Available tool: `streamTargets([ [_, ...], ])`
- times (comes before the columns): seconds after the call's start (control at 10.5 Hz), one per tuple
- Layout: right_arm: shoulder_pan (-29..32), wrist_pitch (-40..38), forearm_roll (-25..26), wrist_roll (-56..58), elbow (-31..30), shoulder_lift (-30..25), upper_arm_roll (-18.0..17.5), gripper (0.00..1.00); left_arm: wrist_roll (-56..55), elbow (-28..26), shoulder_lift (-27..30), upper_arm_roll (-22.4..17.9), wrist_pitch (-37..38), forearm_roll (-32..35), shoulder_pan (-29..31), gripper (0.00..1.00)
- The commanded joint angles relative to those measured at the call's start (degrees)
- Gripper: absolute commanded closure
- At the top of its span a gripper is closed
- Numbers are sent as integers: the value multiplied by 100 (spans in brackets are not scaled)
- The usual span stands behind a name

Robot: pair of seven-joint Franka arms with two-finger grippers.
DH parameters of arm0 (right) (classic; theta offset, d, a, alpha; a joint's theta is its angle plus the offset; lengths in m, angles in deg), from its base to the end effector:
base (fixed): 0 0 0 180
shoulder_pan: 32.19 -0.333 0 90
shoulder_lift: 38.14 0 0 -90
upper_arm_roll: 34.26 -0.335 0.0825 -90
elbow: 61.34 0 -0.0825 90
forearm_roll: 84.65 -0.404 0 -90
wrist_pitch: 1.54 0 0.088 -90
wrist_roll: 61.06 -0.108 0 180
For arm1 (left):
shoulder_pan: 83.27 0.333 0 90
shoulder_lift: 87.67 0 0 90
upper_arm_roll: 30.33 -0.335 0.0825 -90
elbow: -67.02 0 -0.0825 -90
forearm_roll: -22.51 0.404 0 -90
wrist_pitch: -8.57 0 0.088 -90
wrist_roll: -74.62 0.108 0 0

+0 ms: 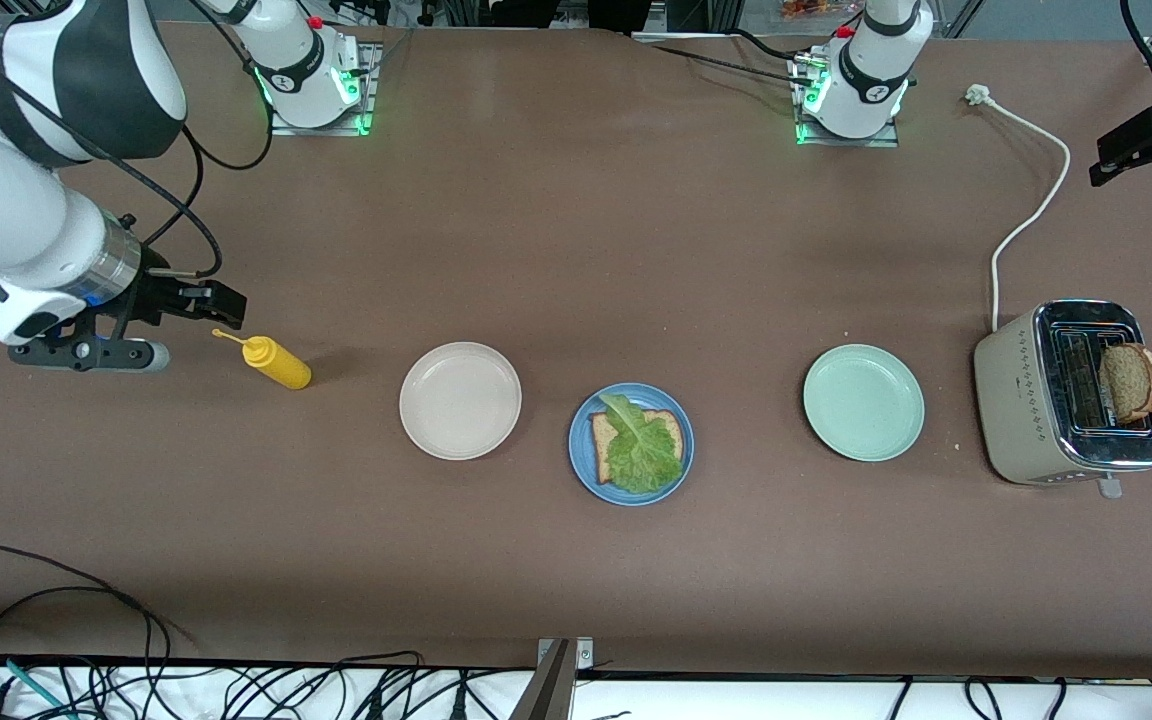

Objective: Make sandwich in blue plate with both arms
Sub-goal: 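Lower the right gripper toward the yellow mustard bottle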

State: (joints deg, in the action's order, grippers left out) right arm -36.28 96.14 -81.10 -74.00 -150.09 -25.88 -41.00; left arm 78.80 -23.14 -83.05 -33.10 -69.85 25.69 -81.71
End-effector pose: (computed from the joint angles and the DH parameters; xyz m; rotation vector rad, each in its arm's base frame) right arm 0.6362 0.1088 0.5346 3.0934 -0.0445 -0.0742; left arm 0.5235 0.0477 0.6693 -3.0935 -0.0154 0.1980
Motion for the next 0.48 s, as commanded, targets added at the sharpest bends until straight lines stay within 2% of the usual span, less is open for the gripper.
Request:
streamTargets([
  [0.0,-4,1329,-232,168,-2116,-1233,243,0,154,148,-57,48,81,-11,29,0],
  [0.1,-5,1611,-249,195,-2442,-1374,252,0,136,148,-57,75,81,-11,20,0],
  [0.29,4,1710,-345,213,-2542,-1341,279,0,145,148,-57,75,81,-11,20,0],
  [0.38,4,1815,-538,457,-2559,-1262,444,0,162,148,-57,66,81,-11,28,0],
])
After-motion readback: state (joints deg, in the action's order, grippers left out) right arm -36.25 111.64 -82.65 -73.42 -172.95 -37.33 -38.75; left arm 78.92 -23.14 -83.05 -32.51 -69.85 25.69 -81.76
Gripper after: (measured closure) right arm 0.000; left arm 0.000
